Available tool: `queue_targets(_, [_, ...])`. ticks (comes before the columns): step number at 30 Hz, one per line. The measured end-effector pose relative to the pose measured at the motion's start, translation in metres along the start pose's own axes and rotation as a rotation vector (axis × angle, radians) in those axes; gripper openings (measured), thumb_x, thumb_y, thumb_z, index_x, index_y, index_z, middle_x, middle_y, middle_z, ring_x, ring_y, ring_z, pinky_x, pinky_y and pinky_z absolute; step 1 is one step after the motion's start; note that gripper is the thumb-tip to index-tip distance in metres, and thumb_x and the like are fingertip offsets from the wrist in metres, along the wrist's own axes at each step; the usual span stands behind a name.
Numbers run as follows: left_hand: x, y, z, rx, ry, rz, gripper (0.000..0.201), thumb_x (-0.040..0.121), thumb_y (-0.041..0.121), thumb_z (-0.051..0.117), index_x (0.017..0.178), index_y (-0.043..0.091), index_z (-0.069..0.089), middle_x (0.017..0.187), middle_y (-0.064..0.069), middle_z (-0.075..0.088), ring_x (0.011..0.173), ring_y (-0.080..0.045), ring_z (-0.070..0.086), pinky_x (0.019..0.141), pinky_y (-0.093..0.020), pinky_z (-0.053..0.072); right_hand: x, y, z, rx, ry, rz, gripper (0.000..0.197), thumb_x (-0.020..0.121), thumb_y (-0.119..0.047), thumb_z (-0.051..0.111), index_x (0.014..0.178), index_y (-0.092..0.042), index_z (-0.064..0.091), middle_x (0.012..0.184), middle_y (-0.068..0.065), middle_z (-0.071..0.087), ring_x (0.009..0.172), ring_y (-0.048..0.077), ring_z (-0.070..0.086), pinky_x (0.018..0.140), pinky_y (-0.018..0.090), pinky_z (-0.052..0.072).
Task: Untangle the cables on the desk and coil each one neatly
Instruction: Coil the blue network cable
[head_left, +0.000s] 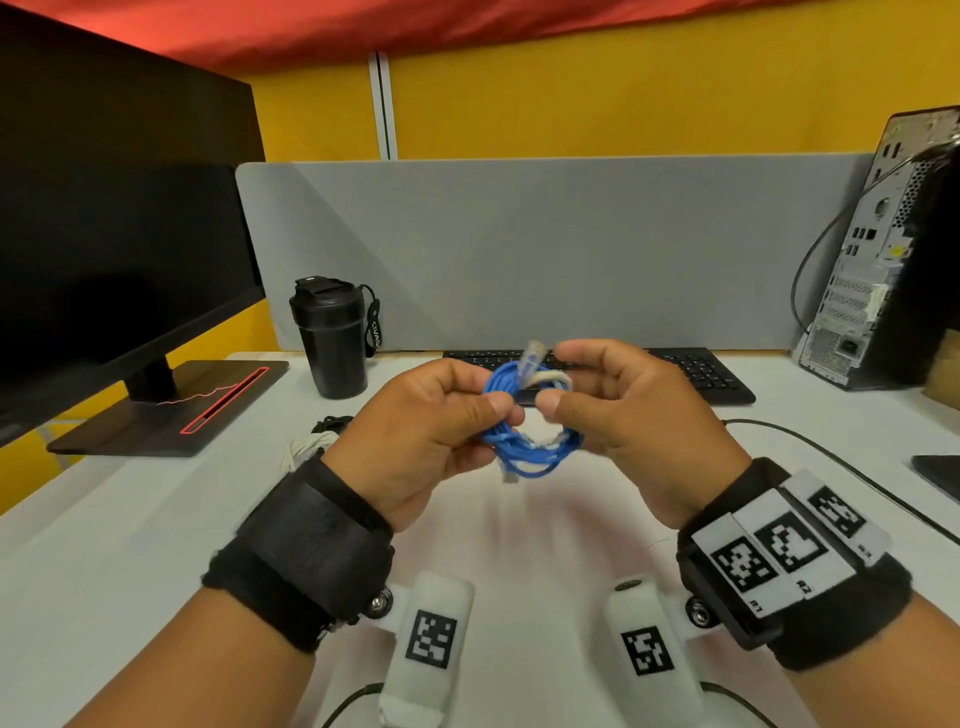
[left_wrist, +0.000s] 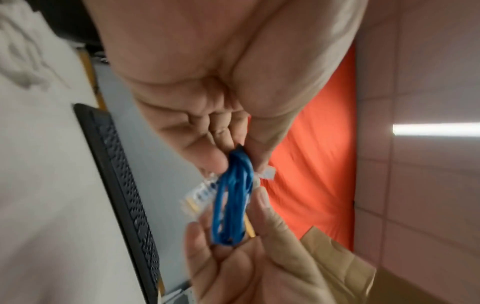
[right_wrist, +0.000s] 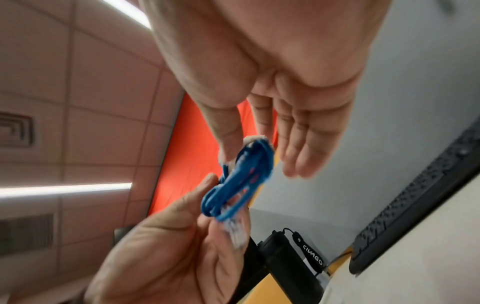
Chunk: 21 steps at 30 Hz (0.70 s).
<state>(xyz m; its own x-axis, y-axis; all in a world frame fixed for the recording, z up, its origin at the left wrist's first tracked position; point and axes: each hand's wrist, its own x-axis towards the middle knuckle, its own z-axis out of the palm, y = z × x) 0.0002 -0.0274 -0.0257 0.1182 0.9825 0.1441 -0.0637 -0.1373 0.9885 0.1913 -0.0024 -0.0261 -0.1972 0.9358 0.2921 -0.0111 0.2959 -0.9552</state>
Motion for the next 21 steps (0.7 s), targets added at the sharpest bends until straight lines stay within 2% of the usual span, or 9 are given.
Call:
queue_targets(3, [0.001, -0.003, 0.002, -0.119, -0.004, -0.061, 0.036, 0.080, 0.014, 0.074, 0.112, 0.012, 0.060, 0.096, -0.011, 0.076, 0.082, -0.022, 0.075, 0.061, -0.028, 0.059, -0.003, 0.000, 0.001, 0.008, -0.112, 0.087, 0.035, 0.081, -0.008, 0.076, 0.113, -0.017, 0.066, 0.096, 0.006, 0.076, 0.086, 0.024, 0.074, 0.072, 0.043, 0.060])
queue_targets(5, [0.003, -0.005, 0.005, 0.008, 0.009, -0.091, 0.028, 0.086, 0.014, 0.074, 0.109, 0.013, 0.059, 0.096, -0.011, 0.076, 0.085, -0.024, 0.076, 0.063, -0.030, 0.059, -0.004, 0.000, 0.001, -0.060, -0.106, 0.039, 0.029, 0.083, -0.006, 0.074, 0.106, -0.022, 0.070, 0.093, 0.007, 0.076, 0.082, 0.026, 0.074, 0.068, 0.045, 0.061])
queue_targets(6, [0.003, -0.005, 0.005, 0.086, 0.032, -0.103, 0.021, 0.089, 0.019, 0.073, 0.102, 0.013, 0.059, 0.093, -0.010, 0.077, 0.084, -0.023, 0.076, 0.064, -0.031, 0.059, -0.004, 0.000, 0.001, -0.100, -0.100, 0.016, 0.029, 0.083, -0.006, 0.074, 0.105, -0.024, 0.071, 0.093, 0.007, 0.076, 0.078, 0.025, 0.074, 0.067, 0.045, 0.061])
queue_targets(8, [0.005, -0.007, 0.003, 0.191, 0.074, -0.088, 0.022, 0.090, 0.032, 0.069, 0.094, 0.013, 0.060, 0.088, -0.004, 0.077, 0.077, -0.015, 0.074, 0.062, -0.030, 0.055, -0.002, 0.001, 0.002, -0.098, -0.085, 0.019, 0.033, 0.082, -0.005, 0.074, 0.110, -0.021, 0.070, 0.090, 0.007, 0.075, 0.069, 0.020, 0.070, 0.064, 0.040, 0.061])
queue_targets(10, [0.007, -0.008, -0.001, 0.207, 0.110, -0.059, 0.025, 0.092, 0.037, 0.066, 0.094, 0.013, 0.063, 0.086, -0.002, 0.077, 0.072, -0.011, 0.070, 0.060, -0.027, 0.051, -0.001, 0.002, 0.001, 0.004, -0.077, 0.079, 0.037, 0.080, -0.005, 0.075, 0.114, -0.017, 0.066, 0.086, 0.004, 0.075, 0.069, 0.015, 0.069, 0.066, 0.035, 0.061])
queue_targets(12, [0.008, -0.009, -0.004, 0.167, 0.140, -0.063, 0.023, 0.093, 0.037, 0.065, 0.092, 0.013, 0.064, 0.088, -0.004, 0.077, 0.072, -0.012, 0.068, 0.059, -0.026, 0.051, -0.001, 0.001, -0.001, 0.078, -0.093, 0.137, 0.033, 0.081, -0.006, 0.074, 0.112, -0.014, 0.065, 0.085, 0.008, 0.074, 0.072, 0.018, 0.070, 0.068, 0.036, 0.061])
queue_targets(15, [0.008, -0.012, -0.005, 0.084, 0.092, -0.113, 0.017, 0.093, 0.034, 0.066, 0.094, 0.017, 0.066, 0.095, -0.003, 0.078, 0.081, -0.014, 0.071, 0.072, -0.032, 0.056, -0.001, 0.003, -0.002, 0.099, -0.076, 0.135, 0.023, 0.083, -0.001, 0.071, 0.106, -0.005, 0.068, 0.088, 0.017, 0.073, 0.073, 0.024, 0.071, 0.067, 0.039, 0.061])
queue_targets(18, [0.006, -0.013, -0.002, 0.000, 0.003, -0.119, 0.022, 0.093, 0.032, 0.066, 0.110, 0.018, 0.067, 0.110, -0.008, 0.075, 0.102, -0.023, 0.072, 0.090, -0.041, 0.056, -0.003, 0.005, 0.004, 0.151, -0.069, 0.083, 0.023, 0.085, 0.000, 0.068, 0.107, -0.002, 0.066, 0.088, 0.015, 0.076, 0.078, 0.026, 0.073, 0.069, 0.042, 0.060])
queue_targets(21, [0.002, -0.006, -0.004, -0.044, -0.043, -0.062, 0.021, 0.098, 0.025, 0.058, 0.113, 0.017, 0.070, 0.110, -0.011, 0.075, 0.103, -0.027, 0.072, 0.088, -0.042, 0.059, -0.005, 0.007, 0.010, 0.200, -0.102, 0.050, 0.026, 0.083, -0.007, 0.069, 0.109, -0.006, 0.065, 0.095, 0.014, 0.076, 0.085, 0.027, 0.074, 0.063, 0.032, 0.060])
